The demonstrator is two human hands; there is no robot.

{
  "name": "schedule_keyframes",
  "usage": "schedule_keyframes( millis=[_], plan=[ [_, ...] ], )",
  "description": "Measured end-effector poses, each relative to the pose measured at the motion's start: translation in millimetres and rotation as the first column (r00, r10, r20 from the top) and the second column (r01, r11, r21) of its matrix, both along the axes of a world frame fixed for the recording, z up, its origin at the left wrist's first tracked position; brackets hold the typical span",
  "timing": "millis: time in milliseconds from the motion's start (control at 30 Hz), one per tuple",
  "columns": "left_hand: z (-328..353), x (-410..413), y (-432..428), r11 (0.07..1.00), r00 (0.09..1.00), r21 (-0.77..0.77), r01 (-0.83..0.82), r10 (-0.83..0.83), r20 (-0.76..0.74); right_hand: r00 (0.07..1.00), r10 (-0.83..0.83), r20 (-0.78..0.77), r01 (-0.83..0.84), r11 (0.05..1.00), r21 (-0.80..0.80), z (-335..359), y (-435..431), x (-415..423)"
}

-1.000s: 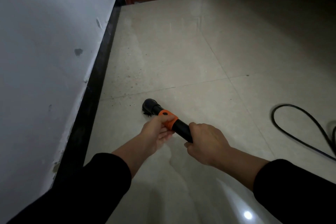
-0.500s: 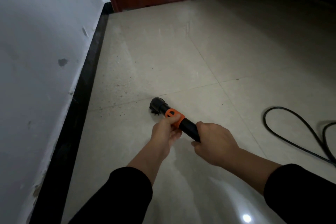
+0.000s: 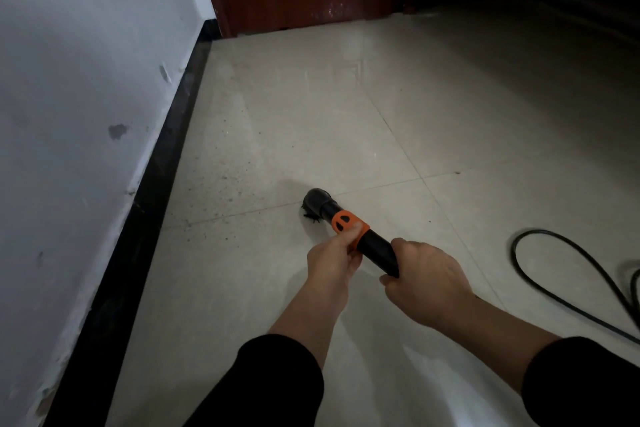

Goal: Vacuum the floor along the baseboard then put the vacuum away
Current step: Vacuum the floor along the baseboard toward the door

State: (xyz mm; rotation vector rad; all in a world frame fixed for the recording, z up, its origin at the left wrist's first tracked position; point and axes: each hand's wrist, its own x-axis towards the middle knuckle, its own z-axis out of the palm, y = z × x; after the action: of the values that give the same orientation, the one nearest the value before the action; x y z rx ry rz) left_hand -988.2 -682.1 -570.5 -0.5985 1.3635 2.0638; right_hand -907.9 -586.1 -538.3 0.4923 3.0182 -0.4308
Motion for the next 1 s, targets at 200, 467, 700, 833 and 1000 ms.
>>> schedule_keyframes(
  millis=[200, 467, 700, 833, 1000],
  plan=[
    [-6, -10, 1, 1.000, 1.000, -0.010, -0.022, 0.022, -0.016, 1.000, -0.019, -0.002, 0.019, 1.000, -0.019, -9, -1, -13],
    [-8, -30, 0, 0.997, 0.998, -0.053, -0.050, 0.049, -0.026, 0.999, -0.035, -0.037, 0.034, 0.999, -0.034, -18, -4, -35],
    [-11, -37, -6, 0.997, 0.997, -0.046, -0.069, 0.068, -0.021, 0.997, -0.073, -0.017, 0.069, 0.980, -0.186, -27, -2, -47],
    [-11, -34, -12, 0.996, 0.997, -0.055, -0.073, 0.072, -0.014, 0.998, -0.063, -0.009, 0.059, 0.969, -0.240, -28, -5, -47],
    [-6, -31, -21, 0.995, 0.996, -0.058, -0.085, 0.085, -0.011, 1.000, -0.024, 0.016, 0.027, 0.958, -0.284, -21, -9, -46]
  ],
)
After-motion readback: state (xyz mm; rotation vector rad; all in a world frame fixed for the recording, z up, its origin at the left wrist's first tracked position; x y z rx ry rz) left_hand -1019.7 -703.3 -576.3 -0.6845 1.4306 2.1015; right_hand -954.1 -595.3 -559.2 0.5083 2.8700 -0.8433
